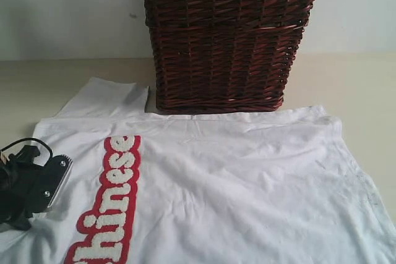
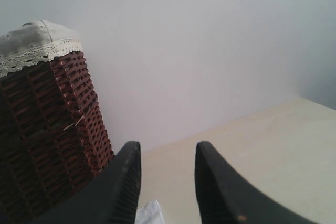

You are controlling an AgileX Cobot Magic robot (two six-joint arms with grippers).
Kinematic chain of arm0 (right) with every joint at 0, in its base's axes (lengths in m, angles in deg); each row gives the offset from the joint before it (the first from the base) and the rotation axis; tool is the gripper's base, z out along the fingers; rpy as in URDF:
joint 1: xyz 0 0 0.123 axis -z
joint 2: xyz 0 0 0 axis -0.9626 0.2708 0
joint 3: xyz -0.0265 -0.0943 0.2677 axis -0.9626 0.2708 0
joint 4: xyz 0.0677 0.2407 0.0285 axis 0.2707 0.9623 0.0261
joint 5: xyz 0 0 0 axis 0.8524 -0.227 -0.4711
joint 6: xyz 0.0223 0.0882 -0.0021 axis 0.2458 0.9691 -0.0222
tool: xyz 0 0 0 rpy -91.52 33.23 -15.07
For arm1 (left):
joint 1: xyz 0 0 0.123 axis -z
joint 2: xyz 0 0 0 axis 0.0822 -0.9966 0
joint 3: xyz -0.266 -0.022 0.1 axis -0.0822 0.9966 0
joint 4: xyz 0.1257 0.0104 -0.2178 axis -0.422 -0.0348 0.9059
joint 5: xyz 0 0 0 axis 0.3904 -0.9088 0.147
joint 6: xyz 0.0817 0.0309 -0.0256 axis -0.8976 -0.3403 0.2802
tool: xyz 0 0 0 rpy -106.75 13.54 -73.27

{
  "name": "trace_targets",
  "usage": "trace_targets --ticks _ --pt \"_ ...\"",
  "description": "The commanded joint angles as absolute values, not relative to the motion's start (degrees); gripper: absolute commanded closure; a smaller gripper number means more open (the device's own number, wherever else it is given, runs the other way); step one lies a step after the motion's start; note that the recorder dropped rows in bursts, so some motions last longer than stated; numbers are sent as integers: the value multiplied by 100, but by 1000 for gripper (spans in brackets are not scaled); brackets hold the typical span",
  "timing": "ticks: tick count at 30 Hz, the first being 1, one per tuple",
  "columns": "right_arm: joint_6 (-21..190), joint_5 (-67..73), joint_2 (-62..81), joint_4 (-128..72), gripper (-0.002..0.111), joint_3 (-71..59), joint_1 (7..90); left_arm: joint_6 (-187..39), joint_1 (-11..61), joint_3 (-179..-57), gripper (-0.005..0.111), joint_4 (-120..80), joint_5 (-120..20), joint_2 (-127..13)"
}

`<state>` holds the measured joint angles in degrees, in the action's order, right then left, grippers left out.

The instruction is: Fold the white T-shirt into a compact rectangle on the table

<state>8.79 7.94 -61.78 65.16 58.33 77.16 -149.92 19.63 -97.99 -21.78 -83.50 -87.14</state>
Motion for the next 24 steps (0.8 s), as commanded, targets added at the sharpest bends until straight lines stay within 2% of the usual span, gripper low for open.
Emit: trace_targets --ticks 1,7,15,24 --pt "854 789 -6212 6480 73 5862 7738 -14883 1952 -9733 107 -1878 -7833 -8673" --pt "854 789 -6212 6480 73 5862 7738 -14615 1952 -9733 107 -1878 -8112 -8196" --pt "854 789 -6212 6481 73 5862 7738 -14693 1952 -9733 107 -1860 -9764 -8054" --pt "854 789 -6212 6481 73 5862 7738 -14680 1952 -9733 107 -1802 -9390 -8054"
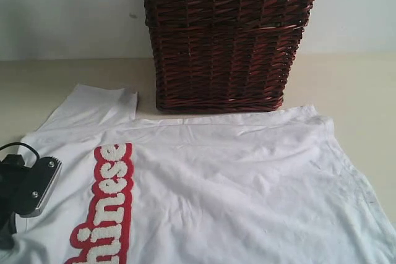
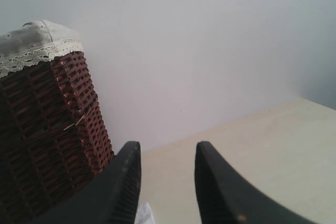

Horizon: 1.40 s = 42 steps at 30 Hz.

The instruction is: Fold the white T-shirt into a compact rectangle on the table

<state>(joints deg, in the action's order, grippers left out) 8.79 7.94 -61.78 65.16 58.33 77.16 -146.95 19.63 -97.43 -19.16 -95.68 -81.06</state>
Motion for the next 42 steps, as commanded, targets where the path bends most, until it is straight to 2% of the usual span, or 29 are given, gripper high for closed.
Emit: trace_targets --ticks 1,6,8,10,11,14,15,16,26,35,42 --pt "854 789 -6212 6481 73 5862 7738 -14680 1952 -9733 107 -1788 -9337 -8054" --pt "854 789 -6212 6481 73 5862 7738 -14680 1952 -9733 106 -1703 -9035 -8054" --pt "854 789 -6212 6481 73 5862 7738 -14680 1952 -9733 102 -1662 -8921 -8054" --pt "854 789 -6212 6481 73 5862 7738 -14680 1952 -9733 87 -1662 -8893 -8054" --pt "854 789 -6212 6481 73 5862 7738 -14680 1952 -9733 76 -1662 -8920 -8054" --pt "854 789 -6212 6481 73 5862 7738 -14204 1952 -9634 26 -1662 -8962 -8054" --pt "854 789 -6212 6481 73 5862 7738 -14021 1952 -9580 12 -1748 -9023 -8054" --pt "854 789 -6212 6481 73 5862 7738 -14018 1952 -9539 3 -1843 -9099 -8054" --pt "854 789 -6212 6469 73 5862 7738 -13699 1952 -9559 2 -2706 -9081 -7678" --pt "854 789 -6212 6481 73 5862 7738 -14076 1952 -10035 2 -921 -10102 -7423" --pt "854 789 -6212 6481 73 5862 7738 -14521 1952 -9988 2 -1010 -9378 -7806"
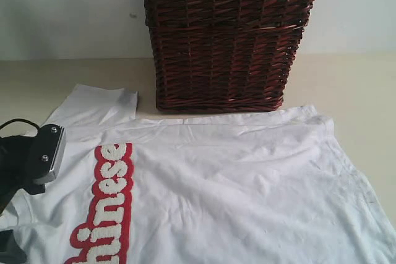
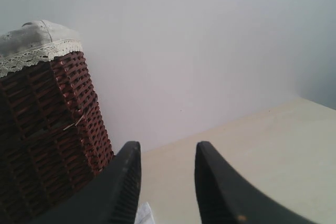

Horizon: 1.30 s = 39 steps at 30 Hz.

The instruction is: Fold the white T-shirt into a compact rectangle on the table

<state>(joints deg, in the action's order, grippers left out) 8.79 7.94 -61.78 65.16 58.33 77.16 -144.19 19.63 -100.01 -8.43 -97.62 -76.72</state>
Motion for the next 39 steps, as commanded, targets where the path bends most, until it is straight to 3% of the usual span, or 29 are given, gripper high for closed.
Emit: trace_targets --ticks 1,17,39 --pt "854 789 -6212 6481 73 5862 7738 -14521 1952 -9988 2 -1134 -9355 -7835" --pt "854 789 -6212 6482 73 5862 7738 -14925 1952 -9988 2 -1677 -10019 -8076" --pt "854 789 -6212 6471 73 5862 7738 -14821 1952 -9988 2 -1862 -9158 -8382"
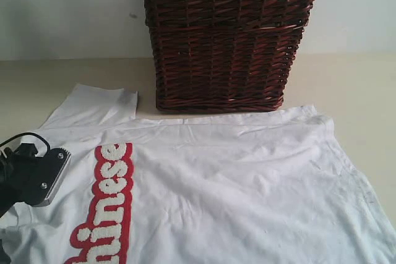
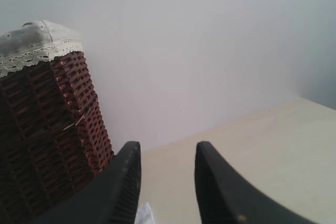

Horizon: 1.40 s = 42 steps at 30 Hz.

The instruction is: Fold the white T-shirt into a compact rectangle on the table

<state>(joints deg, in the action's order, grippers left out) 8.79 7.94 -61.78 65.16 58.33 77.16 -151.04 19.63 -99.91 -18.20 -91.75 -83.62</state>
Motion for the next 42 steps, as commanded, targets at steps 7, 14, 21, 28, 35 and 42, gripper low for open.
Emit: trace_targets --ticks 7,14,21,28,35,42 --pt "854 789 -6212 6471 73 5862 7738 -14466 1952 -9988 3 -2031 -9283 -8382" --pt "854 789 -6212 6481 73 5862 7738 -14162 1952 -9988 3 -2086 -9263 -8382" --pt "854 789 -6212 6481 73 5862 7738 -14027 1952 -9988 17 -2099 -9332 -8382" --pt "854 789 -6212 6471 73 5862 7738 -14027 1952 -9988 57 -2099 -9332 -8382" --pt "854 789 -6212 6481 73 5862 7738 -13905 1952 -9988 43 -2099 -9459 -8382" --pt "854 789 -6212 6481 73 5862 7738 -14009 1952 -9988 35 -2099 -9068 -8486"
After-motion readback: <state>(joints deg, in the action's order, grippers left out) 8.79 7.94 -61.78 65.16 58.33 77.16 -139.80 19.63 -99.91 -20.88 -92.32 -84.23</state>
